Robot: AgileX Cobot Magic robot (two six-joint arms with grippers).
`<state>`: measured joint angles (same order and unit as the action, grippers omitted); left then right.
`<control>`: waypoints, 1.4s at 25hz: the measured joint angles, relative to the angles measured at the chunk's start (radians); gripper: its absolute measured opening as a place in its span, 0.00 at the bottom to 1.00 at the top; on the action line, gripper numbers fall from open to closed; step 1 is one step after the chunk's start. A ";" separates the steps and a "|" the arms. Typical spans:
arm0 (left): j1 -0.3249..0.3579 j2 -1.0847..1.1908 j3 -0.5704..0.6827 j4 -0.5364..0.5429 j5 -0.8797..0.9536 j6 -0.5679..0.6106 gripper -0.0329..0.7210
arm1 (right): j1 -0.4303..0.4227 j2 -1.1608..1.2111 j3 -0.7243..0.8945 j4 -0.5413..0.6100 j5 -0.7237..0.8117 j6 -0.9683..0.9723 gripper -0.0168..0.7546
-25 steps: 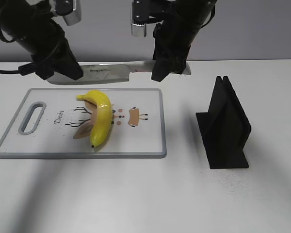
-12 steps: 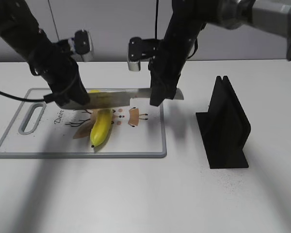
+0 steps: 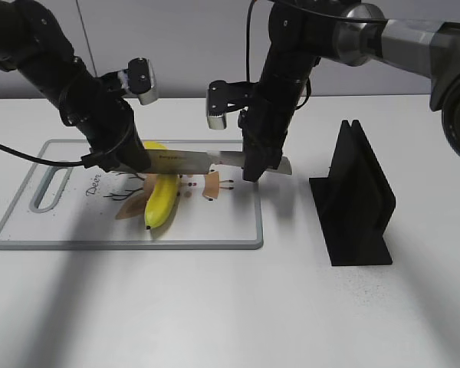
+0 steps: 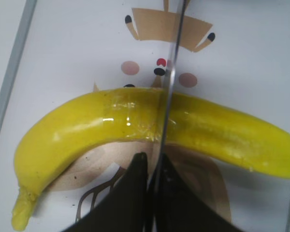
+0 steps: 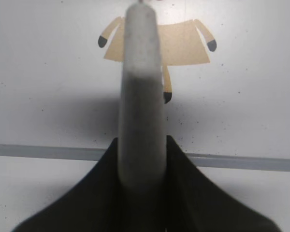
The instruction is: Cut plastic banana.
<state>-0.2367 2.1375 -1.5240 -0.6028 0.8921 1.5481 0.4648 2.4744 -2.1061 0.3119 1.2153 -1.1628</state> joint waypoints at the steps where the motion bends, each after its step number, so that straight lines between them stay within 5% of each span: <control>1: 0.000 0.000 0.000 0.000 -0.001 0.000 0.05 | 0.000 0.000 0.000 0.000 0.000 0.000 0.23; 23: -0.005 -0.193 0.018 0.029 -0.009 -0.002 0.06 | 0.000 -0.198 0.010 -0.011 -0.007 0.000 0.23; 26: -0.005 -0.201 0.018 0.029 -0.013 -0.014 0.22 | 0.000 -0.213 0.011 -0.023 -0.002 0.002 0.23; 31: -0.005 -0.219 0.018 0.019 -0.009 -0.034 0.84 | 0.000 -0.225 0.012 -0.051 -0.001 0.007 0.23; 35: -0.005 -0.262 0.018 0.017 -0.024 -0.051 0.91 | 0.000 -0.228 0.013 -0.053 0.000 0.010 0.23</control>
<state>-0.2418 1.8754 -1.5057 -0.5861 0.8686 1.4973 0.4648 2.2465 -2.0930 0.2584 1.2151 -1.1530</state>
